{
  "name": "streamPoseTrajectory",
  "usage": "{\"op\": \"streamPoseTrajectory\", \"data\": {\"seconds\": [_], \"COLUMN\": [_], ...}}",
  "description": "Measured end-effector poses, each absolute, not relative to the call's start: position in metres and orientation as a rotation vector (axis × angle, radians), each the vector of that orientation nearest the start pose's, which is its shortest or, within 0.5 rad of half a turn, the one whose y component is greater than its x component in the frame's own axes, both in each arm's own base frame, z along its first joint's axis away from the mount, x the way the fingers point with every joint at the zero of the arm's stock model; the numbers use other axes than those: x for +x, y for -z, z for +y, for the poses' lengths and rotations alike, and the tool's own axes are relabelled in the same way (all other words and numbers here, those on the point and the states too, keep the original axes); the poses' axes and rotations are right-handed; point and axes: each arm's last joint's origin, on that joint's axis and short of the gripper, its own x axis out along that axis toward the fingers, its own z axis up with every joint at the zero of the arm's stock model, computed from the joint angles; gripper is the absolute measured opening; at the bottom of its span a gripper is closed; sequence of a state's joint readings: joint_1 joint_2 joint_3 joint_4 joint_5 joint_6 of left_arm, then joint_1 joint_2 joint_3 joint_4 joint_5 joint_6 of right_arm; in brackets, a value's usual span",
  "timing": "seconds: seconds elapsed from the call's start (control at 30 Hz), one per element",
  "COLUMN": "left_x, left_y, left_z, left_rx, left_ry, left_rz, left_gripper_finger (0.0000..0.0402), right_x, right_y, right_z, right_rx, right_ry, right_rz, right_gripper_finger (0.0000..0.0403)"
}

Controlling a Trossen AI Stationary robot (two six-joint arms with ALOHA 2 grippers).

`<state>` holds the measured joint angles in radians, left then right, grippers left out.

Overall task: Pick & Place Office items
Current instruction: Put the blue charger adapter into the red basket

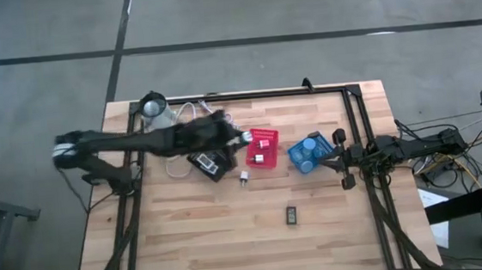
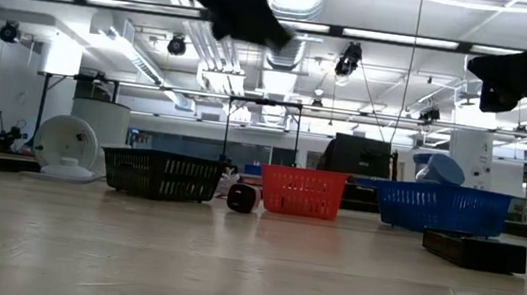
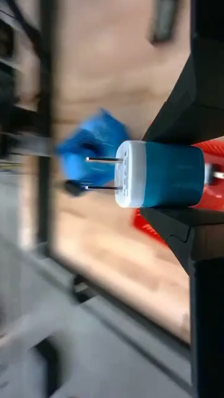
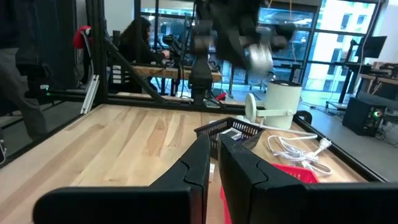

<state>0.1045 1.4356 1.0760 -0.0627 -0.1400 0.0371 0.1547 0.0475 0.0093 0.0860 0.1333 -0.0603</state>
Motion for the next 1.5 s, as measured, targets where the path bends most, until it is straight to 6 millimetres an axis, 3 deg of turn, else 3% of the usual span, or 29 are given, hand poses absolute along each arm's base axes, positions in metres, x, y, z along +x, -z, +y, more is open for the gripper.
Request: {"op": "streamPoseTrajectory", "data": {"seconds": [0.23,0.37,0.5,1.13,1.5], "left_x": [0.384,0.408,0.424,0.433,0.434], "left_y": [-0.267,-0.242,-0.238,-0.189,-0.183], "left_z": [0.05,0.054,0.057,0.072,0.074], "left_rx": [0.102,0.12,0.13,0.075,0.074], "left_ry": [-0.199,-0.183,-0.18,-0.148,-0.145], "left_rz": [0.662,0.79,0.805,0.989,0.997], "left_gripper_finger": [0.0133,0.0133,0.0133,0.0133,0.0133], "right_x": [0.099,0.099,0.099,0.099,0.099], "right_y": [-0.171,-0.171,-0.171,-0.171,-0.171], "right_z": [0.012,0.012,0.012,0.012,0.012], "right_rx": [-0.058,-0.057,-0.049,-0.046,-0.046], "right_ry": [-0.02,-0.02,-0.02,-0.021,-0.021], "right_rz": [-0.047,-0.046,-0.045,-0.044,-0.044], "right_gripper_finger": [0.0029,0.0029,0.0029,0.0029,0.0029]}}
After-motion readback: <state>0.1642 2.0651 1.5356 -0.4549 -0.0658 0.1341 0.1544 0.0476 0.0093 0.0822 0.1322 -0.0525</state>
